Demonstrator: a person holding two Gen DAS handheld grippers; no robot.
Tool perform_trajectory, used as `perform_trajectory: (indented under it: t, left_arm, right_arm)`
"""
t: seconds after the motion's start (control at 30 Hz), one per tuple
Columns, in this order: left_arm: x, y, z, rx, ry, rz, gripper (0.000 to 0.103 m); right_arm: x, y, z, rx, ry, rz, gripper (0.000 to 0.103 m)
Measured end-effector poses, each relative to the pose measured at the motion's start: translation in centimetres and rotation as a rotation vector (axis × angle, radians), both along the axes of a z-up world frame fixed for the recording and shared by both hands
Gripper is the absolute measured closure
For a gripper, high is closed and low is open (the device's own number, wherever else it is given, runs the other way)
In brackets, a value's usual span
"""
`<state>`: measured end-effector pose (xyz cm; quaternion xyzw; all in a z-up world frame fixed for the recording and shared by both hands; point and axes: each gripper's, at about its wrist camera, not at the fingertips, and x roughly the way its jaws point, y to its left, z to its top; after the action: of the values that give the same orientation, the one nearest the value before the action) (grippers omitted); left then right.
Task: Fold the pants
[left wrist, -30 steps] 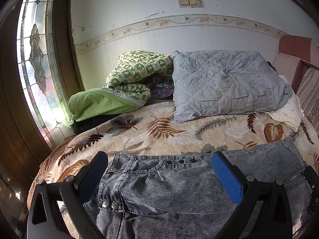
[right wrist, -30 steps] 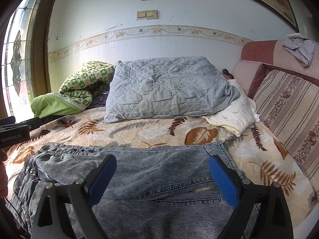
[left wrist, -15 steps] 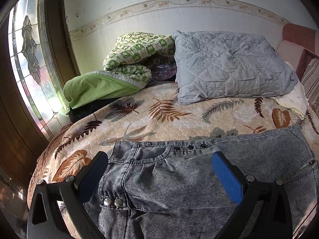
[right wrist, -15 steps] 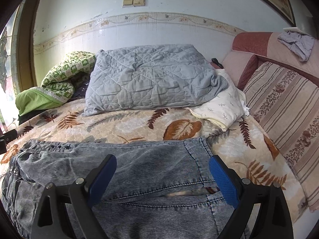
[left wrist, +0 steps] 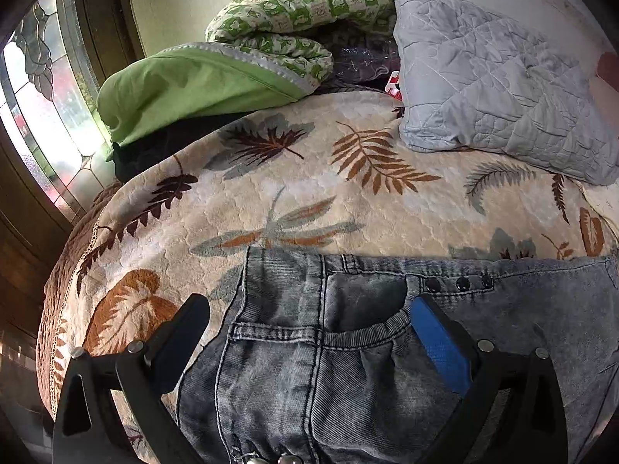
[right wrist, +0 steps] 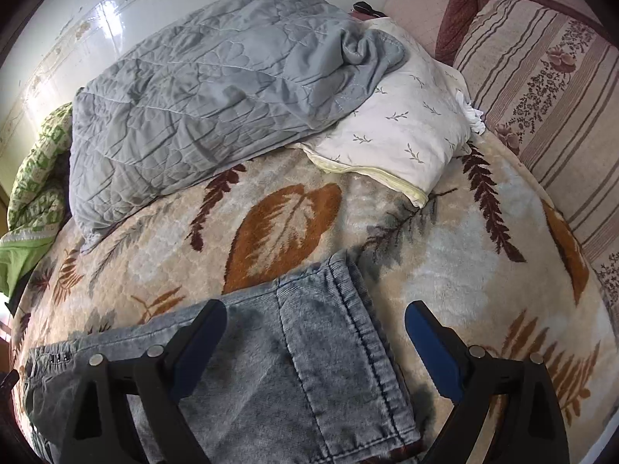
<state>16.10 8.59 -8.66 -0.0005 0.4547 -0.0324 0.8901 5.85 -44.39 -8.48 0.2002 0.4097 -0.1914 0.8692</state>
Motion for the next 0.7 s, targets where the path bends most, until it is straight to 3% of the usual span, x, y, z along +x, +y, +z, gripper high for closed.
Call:
perform_trajectory:
  t: [0.17,0.33,0.43,0.5,0.57,0.7]
  left_arm:
    - [5.6,3.0,-0.2,0.059,0.119,0.05,0.0]
    - [9.1,5.8,-1.3,-0.009,0.237,0.078,0.002]
    - [9.9,6.6,-2.6,-0.052,0.319,0.081,0.018]
    - [10.0,6.8,-3.8,-0.068,0.384,0.08,0.037]
    - [10.0,6.8,-4.9,-0.089,0.427,0.074,0.043]
    - [10.4,6.2,-5.8,-0.113,0.433,0.06,0.052]
  right_arm:
    - [2.5,-2.0,-2.0,0.046,0.022,-0.008,0.018]
    - [3.5,-2.6,-3.5,0.05,0.057,-0.003,0.023]
    - [3.9,-2.8,-3.8,0.06,0.054,-0.004,0.023]
    - [4.1,-2.8,-3.8,0.059,0.057,-0.002,0.023]
    - [4.4,-2.6,-3.9,0.048,0.068,0.002,0.023]
    - [4.7,-2.6,-4.1,0.049,0.07,0.006,0.023]
